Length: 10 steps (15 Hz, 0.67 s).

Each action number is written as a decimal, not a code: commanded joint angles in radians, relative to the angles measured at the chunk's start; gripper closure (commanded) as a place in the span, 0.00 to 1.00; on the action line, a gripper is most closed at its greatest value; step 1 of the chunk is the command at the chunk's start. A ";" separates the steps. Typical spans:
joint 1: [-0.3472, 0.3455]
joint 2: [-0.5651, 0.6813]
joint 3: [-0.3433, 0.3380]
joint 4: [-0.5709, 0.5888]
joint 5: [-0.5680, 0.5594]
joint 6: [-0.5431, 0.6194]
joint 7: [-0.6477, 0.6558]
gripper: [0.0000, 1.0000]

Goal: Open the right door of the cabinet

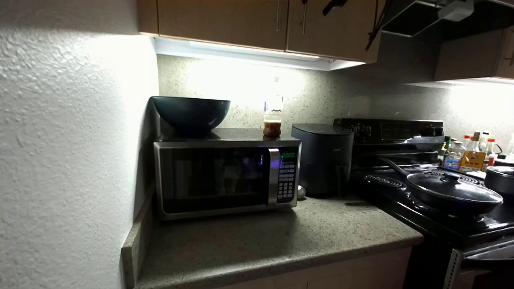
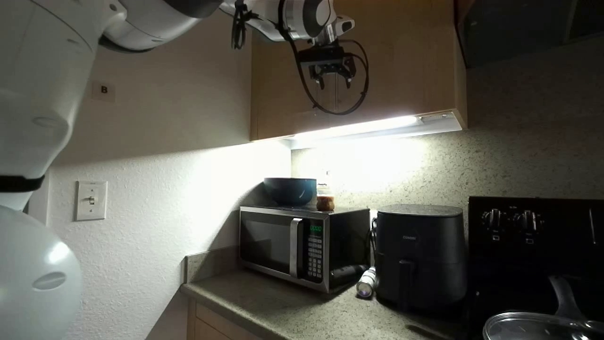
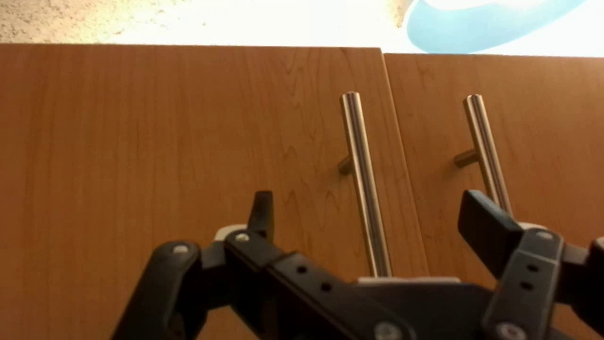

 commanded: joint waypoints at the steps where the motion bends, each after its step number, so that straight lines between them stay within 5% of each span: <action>1: -0.004 0.059 0.004 0.078 0.007 0.015 -0.030 0.00; 3: -0.008 0.085 0.003 0.112 0.011 0.012 -0.028 0.06; 4: -0.009 0.097 0.003 0.127 0.012 0.009 -0.027 0.27; 6: -0.012 0.118 0.002 0.155 0.013 0.007 -0.028 0.31; 10: -0.018 0.146 0.003 0.197 0.017 0.006 -0.031 0.58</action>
